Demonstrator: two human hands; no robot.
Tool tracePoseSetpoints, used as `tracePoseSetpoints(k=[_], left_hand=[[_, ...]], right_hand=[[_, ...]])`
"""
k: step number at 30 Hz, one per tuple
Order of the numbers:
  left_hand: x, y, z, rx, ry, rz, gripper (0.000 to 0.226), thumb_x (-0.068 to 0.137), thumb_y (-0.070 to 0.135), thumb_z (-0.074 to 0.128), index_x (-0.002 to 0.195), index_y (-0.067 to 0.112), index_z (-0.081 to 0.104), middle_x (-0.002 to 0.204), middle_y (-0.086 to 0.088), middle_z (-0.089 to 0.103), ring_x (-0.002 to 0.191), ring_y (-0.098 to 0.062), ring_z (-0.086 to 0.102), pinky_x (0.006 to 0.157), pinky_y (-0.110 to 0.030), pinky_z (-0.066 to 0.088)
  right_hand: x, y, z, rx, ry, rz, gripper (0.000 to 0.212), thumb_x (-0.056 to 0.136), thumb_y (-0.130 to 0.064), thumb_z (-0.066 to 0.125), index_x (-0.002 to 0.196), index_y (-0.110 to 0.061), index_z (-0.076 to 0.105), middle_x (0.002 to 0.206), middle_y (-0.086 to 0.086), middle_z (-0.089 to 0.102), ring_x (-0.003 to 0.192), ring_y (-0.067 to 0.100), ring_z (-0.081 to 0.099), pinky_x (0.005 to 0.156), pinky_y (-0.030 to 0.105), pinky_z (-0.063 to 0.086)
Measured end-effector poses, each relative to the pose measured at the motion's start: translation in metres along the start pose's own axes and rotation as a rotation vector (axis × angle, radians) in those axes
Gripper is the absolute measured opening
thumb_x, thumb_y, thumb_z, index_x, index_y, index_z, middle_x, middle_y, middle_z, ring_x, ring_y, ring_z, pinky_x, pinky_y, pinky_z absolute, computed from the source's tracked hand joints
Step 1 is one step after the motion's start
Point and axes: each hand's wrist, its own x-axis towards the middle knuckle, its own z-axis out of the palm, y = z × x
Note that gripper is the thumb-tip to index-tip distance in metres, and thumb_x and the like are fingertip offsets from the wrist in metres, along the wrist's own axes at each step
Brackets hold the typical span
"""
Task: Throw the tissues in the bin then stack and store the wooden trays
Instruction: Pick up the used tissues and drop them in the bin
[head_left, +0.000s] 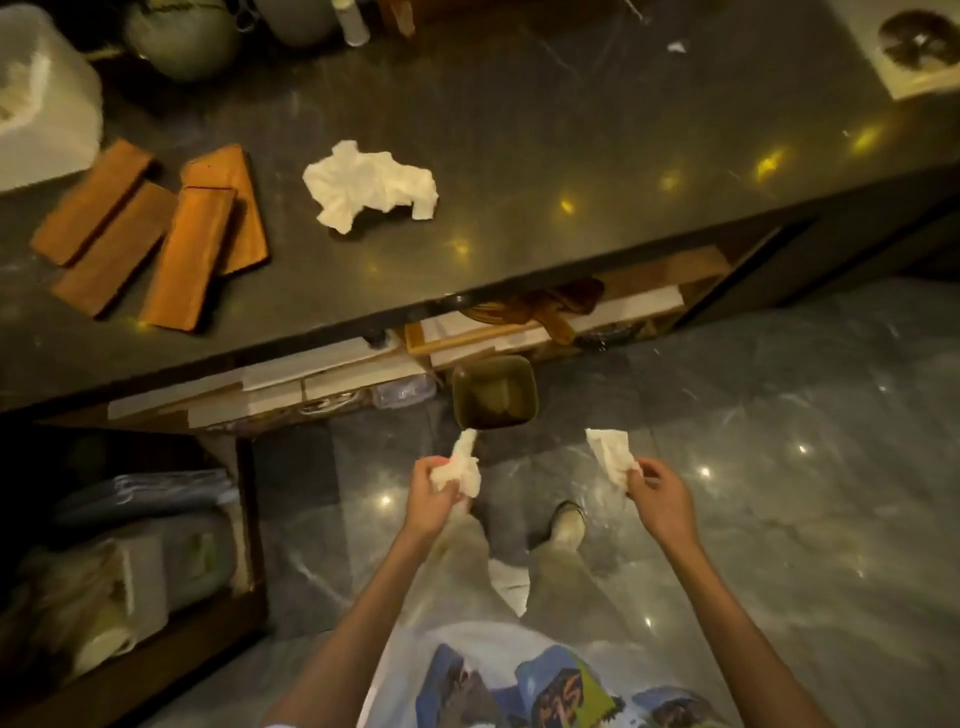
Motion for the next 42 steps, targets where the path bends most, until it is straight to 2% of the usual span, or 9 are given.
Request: tracePoseSetpoints(k=[3,6,13,17,24,27,33,37,42], left_hand=[[0.021,-0.020,0.009,0.010,-0.006,-0.111,0.027,0.095,0.007,0.055,0.118,0.011,0.043,0.115,-0.009,0.052,0.096,-0.020,0.057,0.084,-0.040,0.055],[0.059,-0.038,0.021,0.074,-0.019,-0.118,0.024,0.093,0.012,0.060,0.111,0.013,0.044,0.107,-0.008,0.055,0.088,-0.020,0.056,0.076,-0.033,0.049],[0.184,-0.082,0.060,0.224,-0.045,-0.040,0.025,0.086,0.006,0.068,0.098,0.010,0.047,0.097,-0.008,0.053,0.088,-0.022,0.052,0.067,-0.026,0.043],[0.267,-0.130,0.084,0.306,-0.184,0.059,0.037,0.092,0.008,0.062,0.126,0.010,0.050,0.118,-0.005,0.055,0.107,-0.022,0.056,0.089,-0.034,0.049],[0.402,-0.210,0.104,0.697,-0.202,0.121,0.025,0.093,0.007,0.053,0.114,-0.001,0.062,0.112,-0.021,0.066,0.104,-0.034,0.063,0.077,-0.028,0.044],[0.452,-0.225,0.109,0.684,-0.091,0.080,0.030,0.097,0.021,0.049,0.123,0.007,0.057,0.113,0.003,0.069,0.104,-0.024,0.059,0.095,-0.036,0.045],[0.500,-0.230,0.145,0.568,-0.244,0.204,0.021,0.098,0.008,0.048,0.113,0.009,0.063,0.113,-0.010,0.064,0.103,-0.026,0.061,0.071,-0.021,0.049],[0.538,-0.234,0.170,0.707,-0.295,0.301,0.026,0.097,0.008,0.050,0.119,0.011,0.063,0.126,-0.013,0.062,0.119,-0.029,0.057,0.093,-0.036,0.052],[0.577,-0.246,0.191,1.161,-0.301,0.455,0.046,0.100,0.022,0.045,0.146,0.018,0.037,0.150,-0.011,0.041,0.138,-0.028,0.038,0.110,-0.040,0.035]], right_hand=[[-0.007,0.029,-0.006,0.061,0.069,0.126,0.016,0.090,-0.008,0.059,0.105,-0.008,0.067,0.103,0.016,0.070,0.083,0.026,0.069,0.076,0.042,0.059],[-0.002,0.060,0.006,0.106,0.115,0.197,0.009,0.090,-0.012,0.062,0.096,-0.019,0.063,0.101,0.009,0.068,0.083,0.017,0.069,0.068,0.030,0.058],[0.065,0.121,0.104,0.166,0.133,0.304,0.011,0.089,-0.009,0.063,0.100,-0.012,0.059,0.103,0.015,0.065,0.098,0.034,0.066,0.081,0.051,0.058],[0.127,0.168,0.193,0.223,0.118,0.352,0.015,0.089,-0.003,0.062,0.103,-0.003,0.057,0.105,0.024,0.063,0.098,0.041,0.063,0.084,0.056,0.054],[0.228,0.225,0.336,0.319,0.085,0.403,0.015,0.092,-0.004,0.055,0.100,-0.016,0.058,0.096,0.007,0.061,0.094,0.032,0.063,0.080,0.041,0.055],[0.271,0.242,0.370,0.321,0.098,0.415,0.023,0.094,-0.013,0.054,0.116,-0.015,0.060,0.101,0.001,0.058,0.086,0.016,0.056,0.072,0.021,0.044],[0.327,0.244,0.391,-0.038,0.119,-0.065,0.022,0.094,-0.028,0.055,0.114,-0.025,0.066,0.106,-0.009,0.056,0.085,0.000,0.055,0.066,0.000,0.038],[0.376,0.229,0.406,-0.279,-0.003,-0.183,0.026,0.085,-0.030,0.066,0.110,-0.032,0.066,0.114,0.001,0.068,0.110,0.026,0.062,0.096,0.037,0.050],[0.415,0.219,0.422,-0.585,-0.265,-0.145,0.075,0.090,-0.025,0.059,0.153,-0.020,0.018,0.161,0.009,0.008,0.148,0.035,0.008,0.118,0.045,0.019]])
